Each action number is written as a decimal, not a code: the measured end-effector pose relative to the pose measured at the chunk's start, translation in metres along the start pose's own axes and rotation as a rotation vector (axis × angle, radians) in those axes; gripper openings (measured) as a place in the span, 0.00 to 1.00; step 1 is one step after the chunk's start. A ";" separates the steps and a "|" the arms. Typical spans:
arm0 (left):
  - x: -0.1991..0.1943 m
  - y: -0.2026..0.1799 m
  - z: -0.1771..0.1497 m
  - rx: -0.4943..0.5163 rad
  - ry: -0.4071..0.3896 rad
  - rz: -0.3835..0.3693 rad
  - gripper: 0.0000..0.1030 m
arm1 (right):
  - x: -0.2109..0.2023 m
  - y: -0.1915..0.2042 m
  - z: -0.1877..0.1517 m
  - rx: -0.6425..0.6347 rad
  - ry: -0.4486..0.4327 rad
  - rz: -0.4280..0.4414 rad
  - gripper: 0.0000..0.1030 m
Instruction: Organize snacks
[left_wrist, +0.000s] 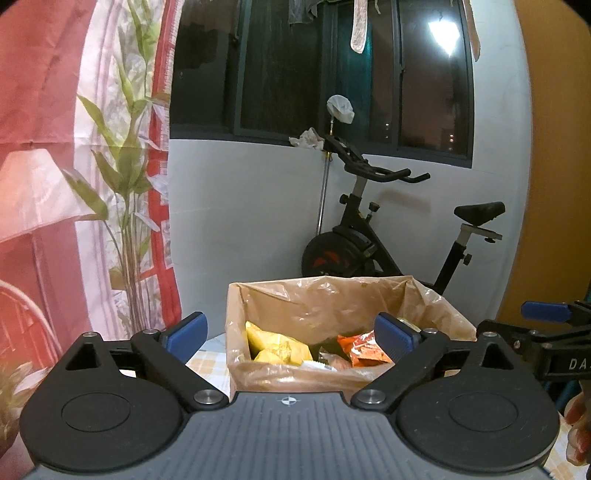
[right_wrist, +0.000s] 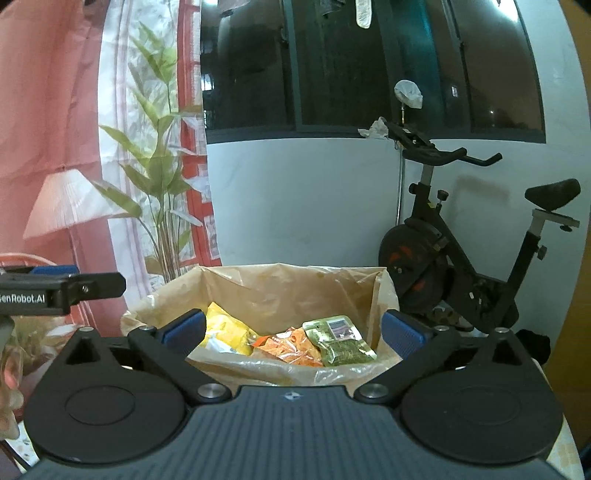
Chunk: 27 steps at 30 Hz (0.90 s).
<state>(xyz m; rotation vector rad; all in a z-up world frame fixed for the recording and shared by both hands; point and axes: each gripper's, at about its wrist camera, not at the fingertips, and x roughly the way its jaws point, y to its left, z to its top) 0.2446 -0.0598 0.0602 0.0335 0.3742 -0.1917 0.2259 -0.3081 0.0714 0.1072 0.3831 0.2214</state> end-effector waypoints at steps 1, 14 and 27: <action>-0.004 0.000 0.000 -0.006 0.004 0.005 0.95 | -0.005 0.001 0.001 0.001 0.001 -0.005 1.00; -0.069 -0.002 -0.005 -0.043 -0.003 0.078 0.95 | -0.065 0.016 -0.006 0.007 -0.010 -0.042 1.00; -0.106 -0.013 -0.015 -0.017 -0.019 0.109 0.95 | -0.098 0.027 -0.018 0.038 0.007 -0.050 1.00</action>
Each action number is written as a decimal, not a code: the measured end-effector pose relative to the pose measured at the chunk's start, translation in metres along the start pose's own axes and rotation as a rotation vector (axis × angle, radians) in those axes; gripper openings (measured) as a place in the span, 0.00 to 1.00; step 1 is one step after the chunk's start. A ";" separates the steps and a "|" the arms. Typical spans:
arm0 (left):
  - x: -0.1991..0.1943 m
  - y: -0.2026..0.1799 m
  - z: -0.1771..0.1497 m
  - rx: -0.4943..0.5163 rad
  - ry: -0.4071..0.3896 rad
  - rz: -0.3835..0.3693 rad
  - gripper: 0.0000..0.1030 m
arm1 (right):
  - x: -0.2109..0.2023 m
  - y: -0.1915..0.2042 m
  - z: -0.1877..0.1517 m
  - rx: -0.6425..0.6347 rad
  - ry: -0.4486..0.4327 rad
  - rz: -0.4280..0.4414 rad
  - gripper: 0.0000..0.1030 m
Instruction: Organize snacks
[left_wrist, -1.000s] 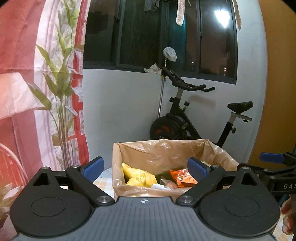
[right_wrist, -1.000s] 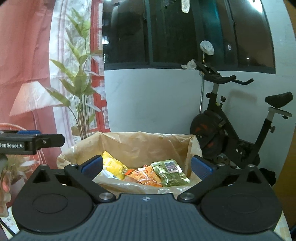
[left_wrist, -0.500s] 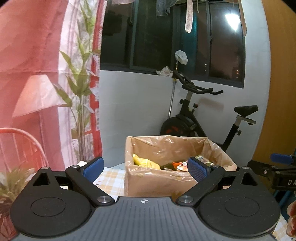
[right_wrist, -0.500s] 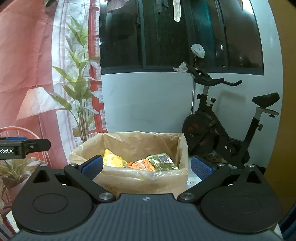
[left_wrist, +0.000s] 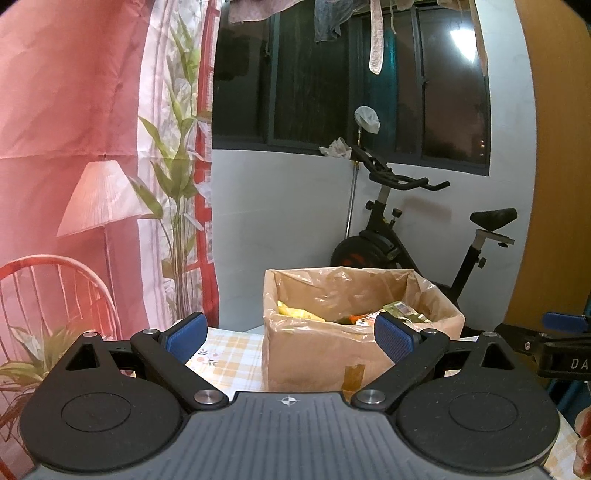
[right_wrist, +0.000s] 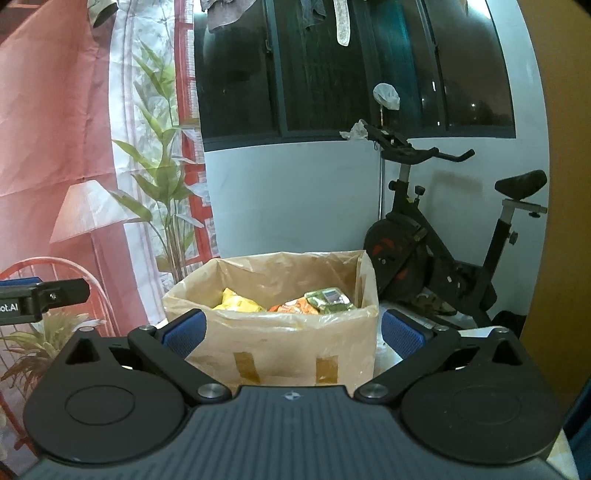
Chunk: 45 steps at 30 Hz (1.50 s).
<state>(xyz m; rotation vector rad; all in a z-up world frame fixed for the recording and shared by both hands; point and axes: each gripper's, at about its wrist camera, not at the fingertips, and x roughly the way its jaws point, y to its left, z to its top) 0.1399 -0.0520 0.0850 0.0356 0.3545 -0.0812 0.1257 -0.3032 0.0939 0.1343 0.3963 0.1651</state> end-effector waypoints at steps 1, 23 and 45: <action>-0.001 -0.001 -0.001 0.001 -0.002 -0.002 0.95 | -0.001 0.001 -0.001 -0.001 0.001 -0.002 1.00; -0.007 -0.002 -0.002 -0.001 -0.004 0.001 0.95 | -0.009 0.005 -0.003 -0.011 -0.009 -0.006 1.00; -0.011 -0.002 -0.003 -0.003 -0.016 -0.003 0.95 | -0.011 0.004 -0.006 -0.014 -0.010 -0.008 1.00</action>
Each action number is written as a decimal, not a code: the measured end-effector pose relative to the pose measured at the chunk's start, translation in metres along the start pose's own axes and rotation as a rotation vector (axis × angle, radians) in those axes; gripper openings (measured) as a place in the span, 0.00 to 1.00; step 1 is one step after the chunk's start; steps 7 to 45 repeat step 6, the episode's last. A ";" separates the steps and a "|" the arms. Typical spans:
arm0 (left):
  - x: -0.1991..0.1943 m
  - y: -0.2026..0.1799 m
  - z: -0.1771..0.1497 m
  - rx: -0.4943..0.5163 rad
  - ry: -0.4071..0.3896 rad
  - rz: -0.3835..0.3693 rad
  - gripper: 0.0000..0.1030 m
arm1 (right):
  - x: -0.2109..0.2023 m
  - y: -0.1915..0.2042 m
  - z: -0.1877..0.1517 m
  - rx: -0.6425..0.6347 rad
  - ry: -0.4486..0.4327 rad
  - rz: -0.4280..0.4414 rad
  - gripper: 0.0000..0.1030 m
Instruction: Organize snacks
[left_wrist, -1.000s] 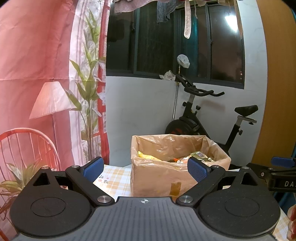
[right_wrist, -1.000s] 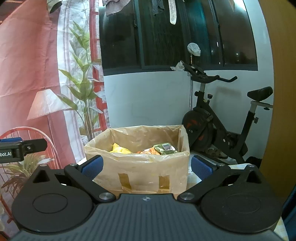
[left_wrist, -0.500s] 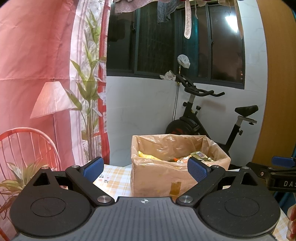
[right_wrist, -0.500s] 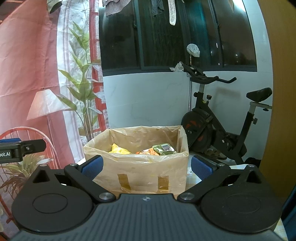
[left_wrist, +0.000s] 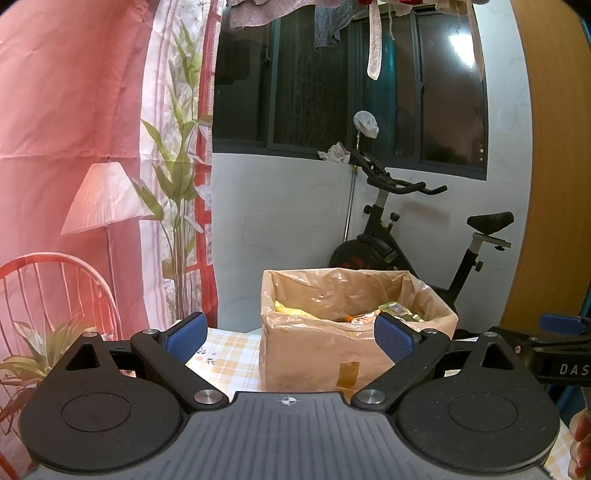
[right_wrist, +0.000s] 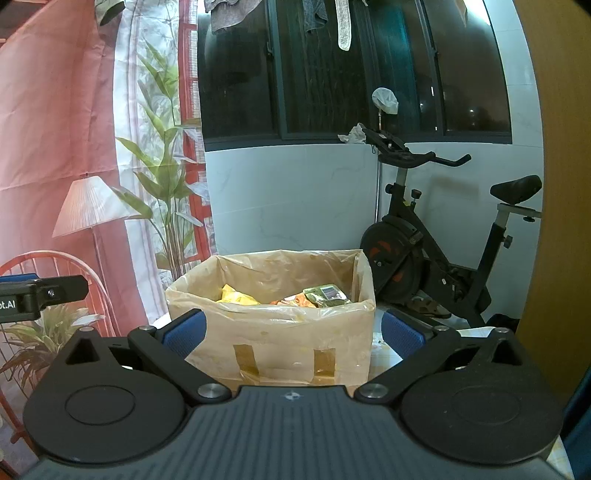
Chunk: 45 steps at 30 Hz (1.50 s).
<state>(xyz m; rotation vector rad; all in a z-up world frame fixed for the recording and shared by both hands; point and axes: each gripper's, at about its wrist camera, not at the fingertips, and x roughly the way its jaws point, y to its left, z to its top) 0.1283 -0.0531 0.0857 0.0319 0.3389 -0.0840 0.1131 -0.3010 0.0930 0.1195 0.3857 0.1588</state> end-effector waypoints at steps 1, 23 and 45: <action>-0.001 0.000 -0.001 0.001 -0.006 -0.001 0.95 | 0.000 0.000 0.000 -0.001 0.001 0.000 1.00; -0.005 0.001 -0.003 -0.010 -0.013 -0.007 0.95 | -0.002 -0.001 -0.003 -0.006 0.003 0.001 1.00; -0.005 0.001 -0.003 -0.010 -0.013 -0.007 0.95 | -0.002 -0.001 -0.003 -0.006 0.003 0.001 1.00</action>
